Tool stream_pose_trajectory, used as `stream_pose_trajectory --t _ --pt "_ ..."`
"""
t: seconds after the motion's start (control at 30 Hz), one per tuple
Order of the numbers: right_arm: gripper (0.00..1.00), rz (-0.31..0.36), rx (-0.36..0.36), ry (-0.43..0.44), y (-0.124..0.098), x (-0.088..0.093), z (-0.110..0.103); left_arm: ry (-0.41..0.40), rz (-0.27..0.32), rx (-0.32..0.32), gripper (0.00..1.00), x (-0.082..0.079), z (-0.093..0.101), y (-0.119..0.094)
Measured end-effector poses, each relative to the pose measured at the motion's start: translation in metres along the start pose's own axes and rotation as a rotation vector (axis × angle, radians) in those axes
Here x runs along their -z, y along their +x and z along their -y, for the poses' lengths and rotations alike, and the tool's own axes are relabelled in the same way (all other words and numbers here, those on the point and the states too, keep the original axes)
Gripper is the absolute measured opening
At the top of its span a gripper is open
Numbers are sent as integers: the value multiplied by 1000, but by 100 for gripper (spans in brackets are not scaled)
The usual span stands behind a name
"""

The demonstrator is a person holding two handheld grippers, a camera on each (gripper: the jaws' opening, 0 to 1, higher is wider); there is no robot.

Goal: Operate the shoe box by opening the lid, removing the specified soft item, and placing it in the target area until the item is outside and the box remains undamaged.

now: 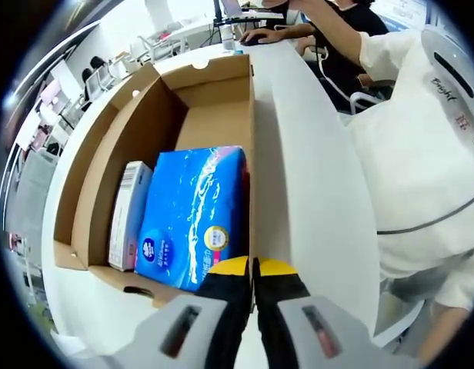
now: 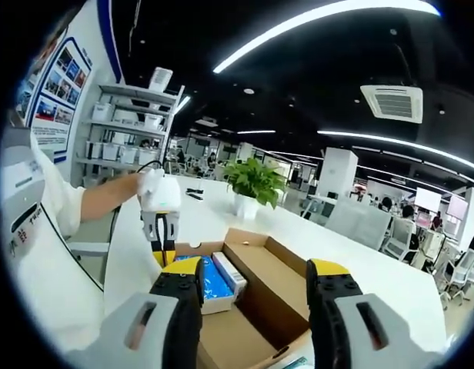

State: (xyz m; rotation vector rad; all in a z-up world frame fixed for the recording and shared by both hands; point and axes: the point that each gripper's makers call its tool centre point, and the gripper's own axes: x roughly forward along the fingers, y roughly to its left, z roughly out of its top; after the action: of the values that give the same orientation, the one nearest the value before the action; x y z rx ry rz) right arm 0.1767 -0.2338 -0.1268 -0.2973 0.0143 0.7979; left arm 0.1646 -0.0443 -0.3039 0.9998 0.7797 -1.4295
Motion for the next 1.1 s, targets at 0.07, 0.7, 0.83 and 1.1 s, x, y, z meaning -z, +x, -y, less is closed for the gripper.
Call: stream_pose_trajectory --t 0.07,0.7,0.83,1.1 --pt "54 -4 -3 -2 1 0 -1 0 -1 0 1 0 0 0" --pt "54 -33 -33 -13 10 1 -3 0 0 2 1 0 0 0" --pt "54 -67 -47 -20 17 7 -2 1 0 1 1 0 -1 0" --pt "54 -112 -139 -17 29 12 -11 2 -1 -2 1 0 0 0"
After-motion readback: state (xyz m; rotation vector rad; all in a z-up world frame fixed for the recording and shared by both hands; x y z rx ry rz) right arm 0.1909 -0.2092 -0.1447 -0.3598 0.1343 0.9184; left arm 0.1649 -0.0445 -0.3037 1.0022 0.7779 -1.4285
